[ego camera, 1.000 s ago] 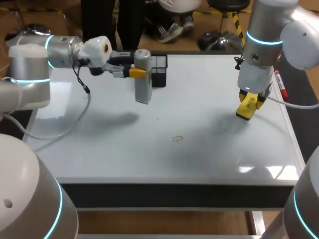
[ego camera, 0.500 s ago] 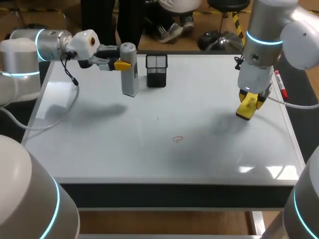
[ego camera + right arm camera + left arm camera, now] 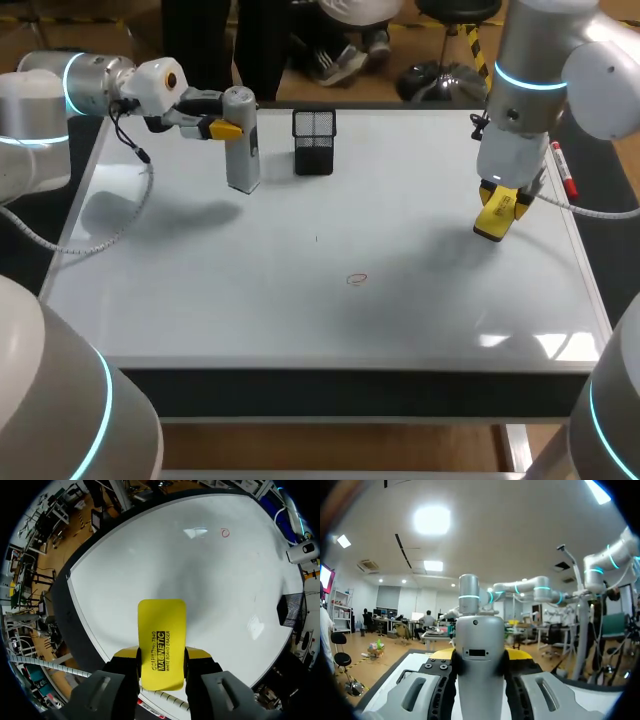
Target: Pick up the inspection probe, press it on each red-marked spot on the whiteboard one by one, put down the probe, pick up the eraser, and wipe off all the red marks.
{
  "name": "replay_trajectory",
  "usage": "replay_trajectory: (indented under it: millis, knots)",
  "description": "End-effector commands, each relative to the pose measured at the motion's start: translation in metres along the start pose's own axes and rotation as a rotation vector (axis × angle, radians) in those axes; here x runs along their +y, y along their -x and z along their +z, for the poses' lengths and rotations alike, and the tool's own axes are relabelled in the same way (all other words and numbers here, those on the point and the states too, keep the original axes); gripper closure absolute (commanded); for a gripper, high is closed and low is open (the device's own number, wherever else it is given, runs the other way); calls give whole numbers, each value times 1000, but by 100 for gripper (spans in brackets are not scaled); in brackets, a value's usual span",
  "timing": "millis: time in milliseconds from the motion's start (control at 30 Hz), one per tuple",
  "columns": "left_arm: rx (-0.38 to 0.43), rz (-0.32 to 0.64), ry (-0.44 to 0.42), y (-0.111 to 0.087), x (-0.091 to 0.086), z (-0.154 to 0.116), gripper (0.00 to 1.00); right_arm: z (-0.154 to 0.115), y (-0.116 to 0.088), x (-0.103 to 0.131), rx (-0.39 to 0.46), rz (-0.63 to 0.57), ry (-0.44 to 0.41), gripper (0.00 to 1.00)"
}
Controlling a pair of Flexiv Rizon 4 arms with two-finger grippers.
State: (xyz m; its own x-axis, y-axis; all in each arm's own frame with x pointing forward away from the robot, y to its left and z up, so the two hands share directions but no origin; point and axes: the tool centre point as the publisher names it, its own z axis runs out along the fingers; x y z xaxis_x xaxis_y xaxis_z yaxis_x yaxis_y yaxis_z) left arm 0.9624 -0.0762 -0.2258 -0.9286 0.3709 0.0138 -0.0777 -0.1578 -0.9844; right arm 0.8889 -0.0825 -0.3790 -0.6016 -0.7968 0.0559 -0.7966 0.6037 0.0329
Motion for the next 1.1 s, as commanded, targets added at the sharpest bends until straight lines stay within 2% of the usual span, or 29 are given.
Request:
replay_trajectory:
  millis: [33,800,1100]
  knots:
    - [125,-6,0,5,0,-11,100,-1,0,0,2,-1,-3,100]
    - [118,-8,2,4,-1,-15,100,-1,0,0,2,-1,-3,100]
    - [118,-8,2,4,-1,-15,100,-11,23,49,46,-153,-60,100]
